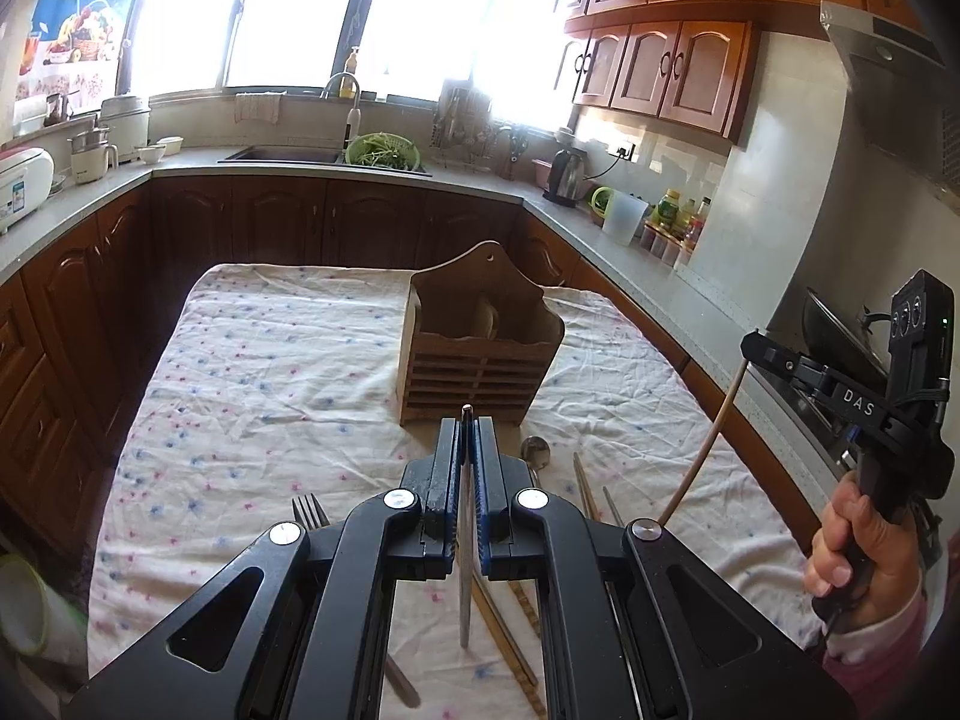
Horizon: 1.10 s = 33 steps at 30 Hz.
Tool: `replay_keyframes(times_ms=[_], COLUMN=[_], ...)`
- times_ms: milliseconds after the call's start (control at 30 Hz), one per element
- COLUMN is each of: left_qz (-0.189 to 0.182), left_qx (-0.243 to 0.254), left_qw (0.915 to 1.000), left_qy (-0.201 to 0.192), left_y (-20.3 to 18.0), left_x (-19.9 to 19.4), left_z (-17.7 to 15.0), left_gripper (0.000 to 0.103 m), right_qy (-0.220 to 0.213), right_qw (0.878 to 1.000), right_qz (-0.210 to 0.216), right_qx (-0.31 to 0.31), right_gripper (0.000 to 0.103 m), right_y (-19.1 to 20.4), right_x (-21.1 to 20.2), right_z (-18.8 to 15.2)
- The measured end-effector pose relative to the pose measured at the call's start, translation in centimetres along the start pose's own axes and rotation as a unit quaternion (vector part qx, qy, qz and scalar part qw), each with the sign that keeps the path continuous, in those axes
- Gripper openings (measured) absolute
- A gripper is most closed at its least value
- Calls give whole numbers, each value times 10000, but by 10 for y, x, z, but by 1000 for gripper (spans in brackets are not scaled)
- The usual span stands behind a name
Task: Organize utensils
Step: 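Lift both held chopsticks and lower them into the wooden utensil holder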
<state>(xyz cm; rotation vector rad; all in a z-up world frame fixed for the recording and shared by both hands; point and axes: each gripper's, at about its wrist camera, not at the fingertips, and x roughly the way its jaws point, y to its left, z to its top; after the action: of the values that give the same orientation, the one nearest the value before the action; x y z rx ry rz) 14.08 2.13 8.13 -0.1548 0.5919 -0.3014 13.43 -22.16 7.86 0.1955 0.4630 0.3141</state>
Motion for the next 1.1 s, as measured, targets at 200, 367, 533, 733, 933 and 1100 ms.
replay_keyframes(times_ms=[200,367,533,733,933,1100], left_qz=[-28,-71,-65,-65,-28,-81], left_qx=[26,66,132,198,291,192], left_qw=[9998,9989,9969,9934,9896,9884], left_qy=[-205,-464,-769,-1127,-1412,-1503], left_y=[0,0,1,3,3,11], left_x=[-5,-6,-3,7,29,68], left_z=[13,35,68,115,158,173], left_gripper=[3,3,3,3,3,3], right_qy=[-141,-330,-615,-917,-1179,-1117], right_qw=[9999,9994,9981,9958,9930,9937], right_qz=[34,54,39,-1,-12,-75], right_qx=[17,35,39,-30,-27,-21], right_gripper=[5,5,5,5,5,5], right_y=[1,3,4,6,4,-4], right_x=[2,8,18,38,65,104], right_z=[11,28,58,100,135,141])
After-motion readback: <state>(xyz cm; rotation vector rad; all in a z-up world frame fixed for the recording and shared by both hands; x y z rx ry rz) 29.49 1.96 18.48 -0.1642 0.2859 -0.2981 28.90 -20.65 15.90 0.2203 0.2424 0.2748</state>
